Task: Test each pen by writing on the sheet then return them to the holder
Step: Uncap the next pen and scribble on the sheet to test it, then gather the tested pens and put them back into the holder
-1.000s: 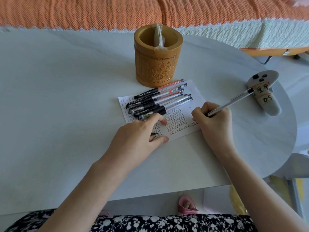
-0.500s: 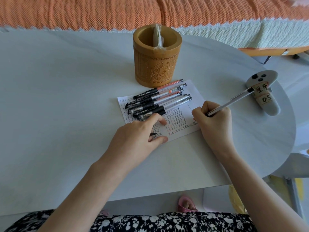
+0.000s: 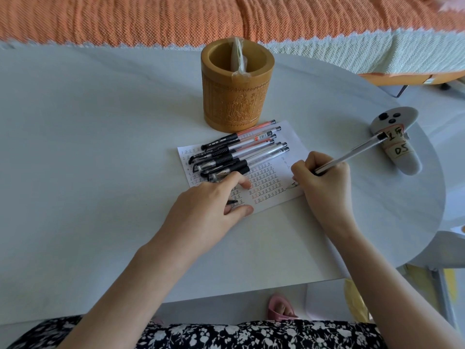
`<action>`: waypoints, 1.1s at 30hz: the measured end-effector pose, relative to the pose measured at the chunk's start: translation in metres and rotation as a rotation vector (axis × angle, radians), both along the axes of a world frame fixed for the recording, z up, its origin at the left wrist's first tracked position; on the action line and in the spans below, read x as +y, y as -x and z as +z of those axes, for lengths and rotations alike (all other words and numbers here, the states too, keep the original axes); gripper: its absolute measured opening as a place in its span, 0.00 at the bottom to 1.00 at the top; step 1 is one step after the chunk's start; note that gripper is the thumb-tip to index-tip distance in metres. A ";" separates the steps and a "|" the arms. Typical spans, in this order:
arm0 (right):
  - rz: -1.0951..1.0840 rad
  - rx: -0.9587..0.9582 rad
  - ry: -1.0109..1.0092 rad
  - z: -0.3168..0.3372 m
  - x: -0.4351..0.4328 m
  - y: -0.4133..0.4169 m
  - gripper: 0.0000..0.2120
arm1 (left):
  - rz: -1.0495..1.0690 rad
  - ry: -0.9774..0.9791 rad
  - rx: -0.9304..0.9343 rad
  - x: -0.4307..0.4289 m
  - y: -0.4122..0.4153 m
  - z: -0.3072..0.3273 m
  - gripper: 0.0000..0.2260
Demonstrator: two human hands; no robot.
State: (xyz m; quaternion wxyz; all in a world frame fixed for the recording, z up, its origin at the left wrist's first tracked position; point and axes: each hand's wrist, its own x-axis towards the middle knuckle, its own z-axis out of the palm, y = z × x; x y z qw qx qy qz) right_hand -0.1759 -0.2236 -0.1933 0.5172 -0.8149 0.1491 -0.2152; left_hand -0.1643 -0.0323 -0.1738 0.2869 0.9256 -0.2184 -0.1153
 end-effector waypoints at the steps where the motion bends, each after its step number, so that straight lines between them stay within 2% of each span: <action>1: -0.015 -0.008 -0.041 0.001 -0.001 -0.001 0.16 | -0.002 0.045 0.025 0.000 0.000 0.001 0.12; 5: -0.022 -0.043 -0.222 0.005 -0.001 -0.003 0.17 | -0.024 0.288 0.161 -0.001 0.003 0.007 0.11; 10: 0.120 -0.050 -0.362 0.012 0.009 -0.002 0.15 | -0.107 0.358 0.323 -0.002 0.007 0.008 0.14; 13: 0.238 -0.037 -0.426 0.016 0.012 0.000 0.18 | -0.137 0.368 0.336 -0.003 0.006 0.008 0.16; 16: 0.336 -0.004 -0.418 0.018 0.018 0.002 0.19 | -0.151 0.427 0.347 -0.004 0.005 0.009 0.17; 21: 0.380 0.035 -0.362 0.021 0.028 0.004 0.19 | -0.174 0.531 0.385 -0.007 0.008 0.010 0.19; 27: 0.537 0.056 -0.426 0.025 0.032 0.006 0.22 | -0.134 0.675 0.411 -0.010 0.007 0.010 0.22; 30: 0.541 0.085 -0.409 0.032 0.033 0.008 0.21 | -0.078 0.674 0.404 -0.007 0.007 0.008 0.18; 32: 0.534 0.115 -0.423 0.032 0.030 0.008 0.21 | -0.014 0.627 0.375 -0.005 0.006 0.009 0.11; 33: 0.539 0.123 -0.449 0.030 0.029 0.007 0.17 | 0.011 0.606 0.346 -0.005 0.006 0.010 0.07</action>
